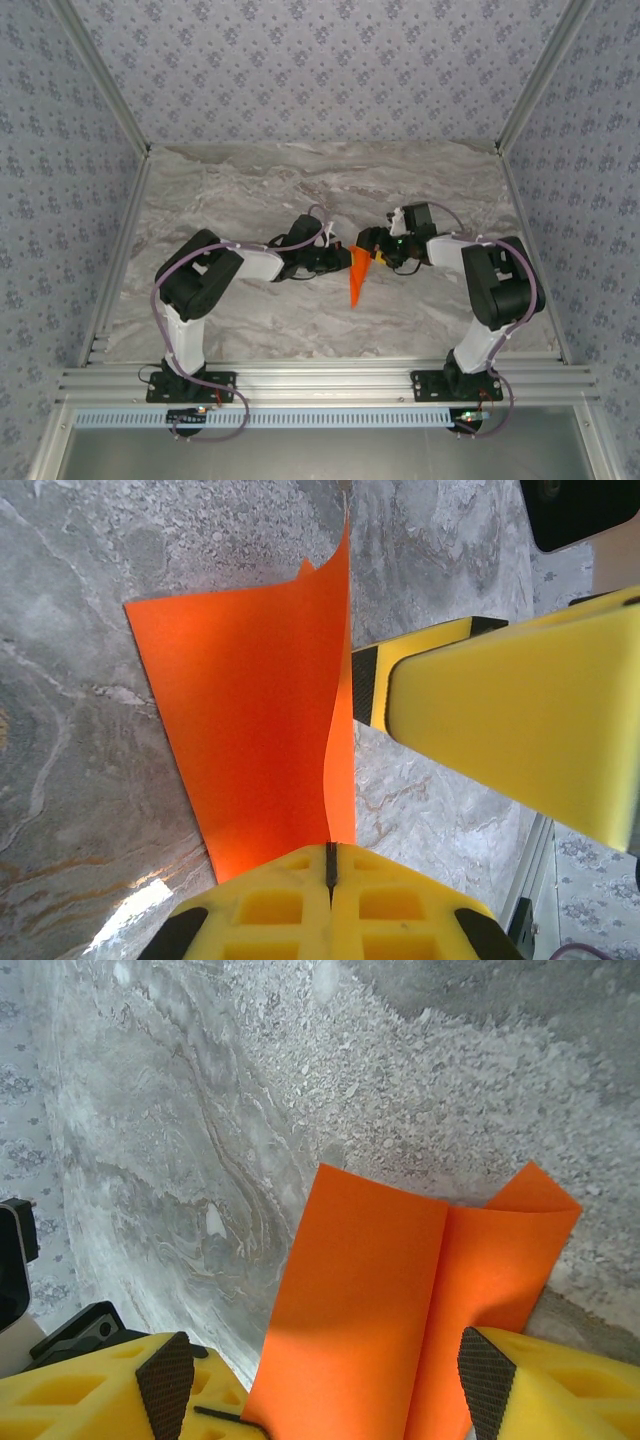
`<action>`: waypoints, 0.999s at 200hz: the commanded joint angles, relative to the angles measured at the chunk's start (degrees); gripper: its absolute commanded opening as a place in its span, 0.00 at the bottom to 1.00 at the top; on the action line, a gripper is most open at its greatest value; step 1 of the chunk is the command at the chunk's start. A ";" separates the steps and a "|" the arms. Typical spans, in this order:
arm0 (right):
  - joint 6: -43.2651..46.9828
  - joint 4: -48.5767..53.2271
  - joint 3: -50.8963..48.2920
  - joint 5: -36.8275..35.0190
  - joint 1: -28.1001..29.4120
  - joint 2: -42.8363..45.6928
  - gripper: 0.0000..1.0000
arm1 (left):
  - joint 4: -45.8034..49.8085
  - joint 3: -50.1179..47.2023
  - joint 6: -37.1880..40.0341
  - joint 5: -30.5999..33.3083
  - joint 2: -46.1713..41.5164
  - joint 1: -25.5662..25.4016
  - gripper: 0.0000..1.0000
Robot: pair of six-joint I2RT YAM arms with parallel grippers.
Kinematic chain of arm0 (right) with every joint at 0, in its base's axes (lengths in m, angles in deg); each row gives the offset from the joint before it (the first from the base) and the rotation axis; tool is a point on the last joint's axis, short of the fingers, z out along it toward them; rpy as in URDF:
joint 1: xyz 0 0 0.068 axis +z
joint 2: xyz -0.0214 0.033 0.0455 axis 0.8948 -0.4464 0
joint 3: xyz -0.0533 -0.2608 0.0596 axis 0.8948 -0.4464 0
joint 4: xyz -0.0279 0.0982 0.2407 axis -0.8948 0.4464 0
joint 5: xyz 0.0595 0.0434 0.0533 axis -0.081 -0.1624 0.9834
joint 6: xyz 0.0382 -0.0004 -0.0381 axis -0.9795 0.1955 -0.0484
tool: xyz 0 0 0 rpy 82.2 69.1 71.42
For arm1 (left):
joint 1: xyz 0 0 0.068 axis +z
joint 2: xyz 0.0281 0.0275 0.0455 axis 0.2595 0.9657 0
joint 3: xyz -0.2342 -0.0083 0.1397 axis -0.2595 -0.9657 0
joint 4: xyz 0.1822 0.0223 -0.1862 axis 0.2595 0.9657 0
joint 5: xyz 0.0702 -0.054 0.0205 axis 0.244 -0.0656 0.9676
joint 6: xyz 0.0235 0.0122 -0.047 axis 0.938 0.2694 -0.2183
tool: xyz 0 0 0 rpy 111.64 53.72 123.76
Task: Fold a paper plane with a square sheet of paper (fold left side to right side)
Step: Fold the wing for the fifth time at the center of the table.
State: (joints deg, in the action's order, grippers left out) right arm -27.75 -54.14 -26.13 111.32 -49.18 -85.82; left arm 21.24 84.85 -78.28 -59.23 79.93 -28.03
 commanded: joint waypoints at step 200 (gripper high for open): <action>6.14 15.28 6.23 -6.55 1.61 -5.63 0.77 | 7.22 6.59 10.31 -4.12 5.54 2.72 0.00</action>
State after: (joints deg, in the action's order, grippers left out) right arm -23.38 -43.21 -19.34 108.79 -47.95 -88.75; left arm 27.89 89.70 -70.08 -62.05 83.69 -25.82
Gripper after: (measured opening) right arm 0.764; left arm 0.040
